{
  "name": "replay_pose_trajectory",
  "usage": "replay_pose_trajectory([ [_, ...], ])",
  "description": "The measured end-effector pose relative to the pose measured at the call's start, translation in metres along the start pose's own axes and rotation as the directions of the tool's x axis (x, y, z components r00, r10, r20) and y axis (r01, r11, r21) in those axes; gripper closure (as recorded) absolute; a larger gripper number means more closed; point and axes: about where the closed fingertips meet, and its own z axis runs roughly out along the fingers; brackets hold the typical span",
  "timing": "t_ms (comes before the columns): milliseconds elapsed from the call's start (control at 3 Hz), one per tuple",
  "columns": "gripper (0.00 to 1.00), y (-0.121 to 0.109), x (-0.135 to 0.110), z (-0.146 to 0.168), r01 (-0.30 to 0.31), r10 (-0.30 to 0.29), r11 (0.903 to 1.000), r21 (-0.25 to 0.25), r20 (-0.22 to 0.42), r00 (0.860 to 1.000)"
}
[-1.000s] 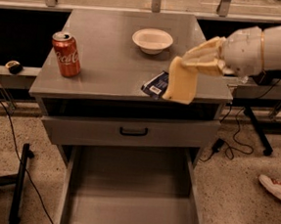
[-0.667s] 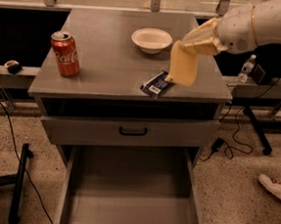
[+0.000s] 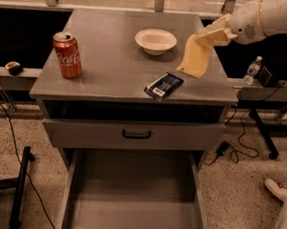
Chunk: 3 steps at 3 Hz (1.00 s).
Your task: Pick sponge from middle drawer and place on counter
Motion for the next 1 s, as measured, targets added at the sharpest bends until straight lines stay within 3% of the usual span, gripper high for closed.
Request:
replay_pose_trajectory([
  [333,0.96,-0.011,0.027,0.016,-0.039,0.037,0.9978,-0.054,-0.042,0.998],
  [667,0.73,-0.012,0.044,0.023,-0.048,0.040,0.9948,-0.090,-0.084,0.996],
  [1000,0.50,-0.002,0.062,0.034,-0.040,0.017,0.9852,-0.167,-0.138,0.990],
])
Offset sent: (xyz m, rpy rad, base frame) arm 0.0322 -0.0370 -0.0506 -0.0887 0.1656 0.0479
